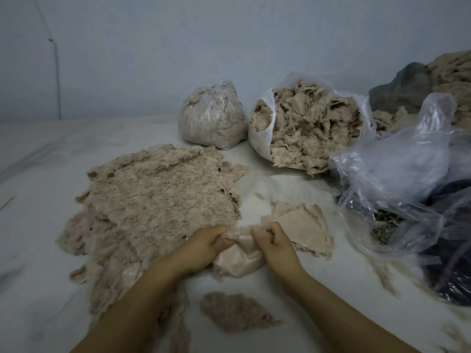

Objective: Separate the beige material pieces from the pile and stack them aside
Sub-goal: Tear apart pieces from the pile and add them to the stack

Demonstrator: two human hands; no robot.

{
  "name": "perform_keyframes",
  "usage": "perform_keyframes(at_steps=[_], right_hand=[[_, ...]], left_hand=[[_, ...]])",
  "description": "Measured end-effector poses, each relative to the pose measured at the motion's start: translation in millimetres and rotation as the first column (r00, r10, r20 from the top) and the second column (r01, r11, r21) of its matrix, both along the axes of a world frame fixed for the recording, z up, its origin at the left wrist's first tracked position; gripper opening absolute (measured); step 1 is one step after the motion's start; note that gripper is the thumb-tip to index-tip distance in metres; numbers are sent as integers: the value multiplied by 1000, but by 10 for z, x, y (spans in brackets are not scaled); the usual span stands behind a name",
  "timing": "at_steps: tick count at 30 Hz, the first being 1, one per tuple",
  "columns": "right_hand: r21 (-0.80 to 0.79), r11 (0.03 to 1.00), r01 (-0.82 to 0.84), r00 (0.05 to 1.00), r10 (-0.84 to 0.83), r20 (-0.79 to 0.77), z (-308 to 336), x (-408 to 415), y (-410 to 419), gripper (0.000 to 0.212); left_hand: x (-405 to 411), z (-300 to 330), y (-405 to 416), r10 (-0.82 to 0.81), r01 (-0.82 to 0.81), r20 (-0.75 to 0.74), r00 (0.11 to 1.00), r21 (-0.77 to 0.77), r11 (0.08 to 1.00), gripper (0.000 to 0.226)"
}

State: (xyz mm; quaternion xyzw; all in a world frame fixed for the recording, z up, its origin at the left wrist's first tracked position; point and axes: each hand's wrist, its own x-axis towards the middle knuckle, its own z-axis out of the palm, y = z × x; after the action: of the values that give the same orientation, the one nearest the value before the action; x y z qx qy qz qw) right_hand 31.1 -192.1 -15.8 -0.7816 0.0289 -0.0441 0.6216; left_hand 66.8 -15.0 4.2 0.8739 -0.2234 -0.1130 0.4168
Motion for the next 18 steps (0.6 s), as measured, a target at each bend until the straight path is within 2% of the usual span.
perform_keyframes(at_steps=[2,6,9,12,14,16,18], right_hand=[[194,980,-39,996,54,-72,28,-11,70,19],[395,911,119,993,-102,-63,76,-12,89,21],[434,898,74,994,-33,-102,111,-38,73,10],[465,881,85,987,-11,-160,182,-42,-25,17],[545,833,96,979,20,-203,262,-27,-201,18],[592,805,51,960,124,-252,339,-18,-367,20],[500,864,-52,933,221,-284,341,6,-412,29]], left_hand=[[-17,9,-62,0,-1,-12,1000,-135,991,12],[42,-74,30,155,-150,74,985,-70,986,36],[91,-166,71,224,-224,114,968,-12,975,40],[155,-200,75,293,-293,117,949,-13,956,40],[191,-212,156,362,-368,132,923,25,929,38],[175,-194,191,354,-356,117,928,1,934,36],[84,-67,40,291,-286,50,955,-78,955,34]])
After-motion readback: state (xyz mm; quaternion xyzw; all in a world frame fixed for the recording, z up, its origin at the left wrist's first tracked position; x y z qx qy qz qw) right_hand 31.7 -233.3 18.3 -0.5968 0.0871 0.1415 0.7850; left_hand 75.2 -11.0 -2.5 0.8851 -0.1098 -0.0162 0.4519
